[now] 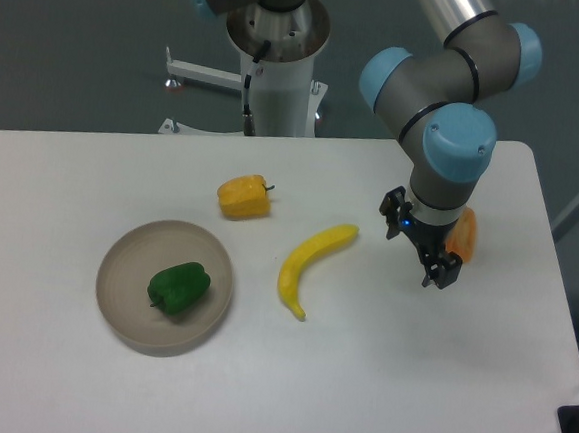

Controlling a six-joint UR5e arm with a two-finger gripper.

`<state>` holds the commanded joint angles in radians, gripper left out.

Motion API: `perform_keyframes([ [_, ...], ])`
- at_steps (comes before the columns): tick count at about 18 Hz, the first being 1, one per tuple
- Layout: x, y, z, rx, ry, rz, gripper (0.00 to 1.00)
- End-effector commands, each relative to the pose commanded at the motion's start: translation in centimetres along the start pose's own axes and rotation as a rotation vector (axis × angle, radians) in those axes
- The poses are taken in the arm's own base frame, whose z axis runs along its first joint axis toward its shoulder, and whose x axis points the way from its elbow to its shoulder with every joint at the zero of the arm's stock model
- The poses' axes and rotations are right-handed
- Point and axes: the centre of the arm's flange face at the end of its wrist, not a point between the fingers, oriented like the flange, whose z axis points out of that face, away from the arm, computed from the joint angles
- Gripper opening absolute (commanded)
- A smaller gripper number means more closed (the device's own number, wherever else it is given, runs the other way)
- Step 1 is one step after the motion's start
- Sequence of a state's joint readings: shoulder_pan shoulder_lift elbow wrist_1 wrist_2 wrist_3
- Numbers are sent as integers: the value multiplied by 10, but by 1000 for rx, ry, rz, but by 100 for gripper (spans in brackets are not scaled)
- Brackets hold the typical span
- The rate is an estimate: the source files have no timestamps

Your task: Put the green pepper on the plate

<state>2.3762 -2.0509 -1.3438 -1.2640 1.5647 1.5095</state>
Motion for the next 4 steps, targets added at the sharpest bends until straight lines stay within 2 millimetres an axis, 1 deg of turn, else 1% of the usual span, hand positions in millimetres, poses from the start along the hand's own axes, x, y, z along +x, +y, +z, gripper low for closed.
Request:
perform_keyframes([
  [4, 0, 0, 1, 0, 2, -2, 100],
])
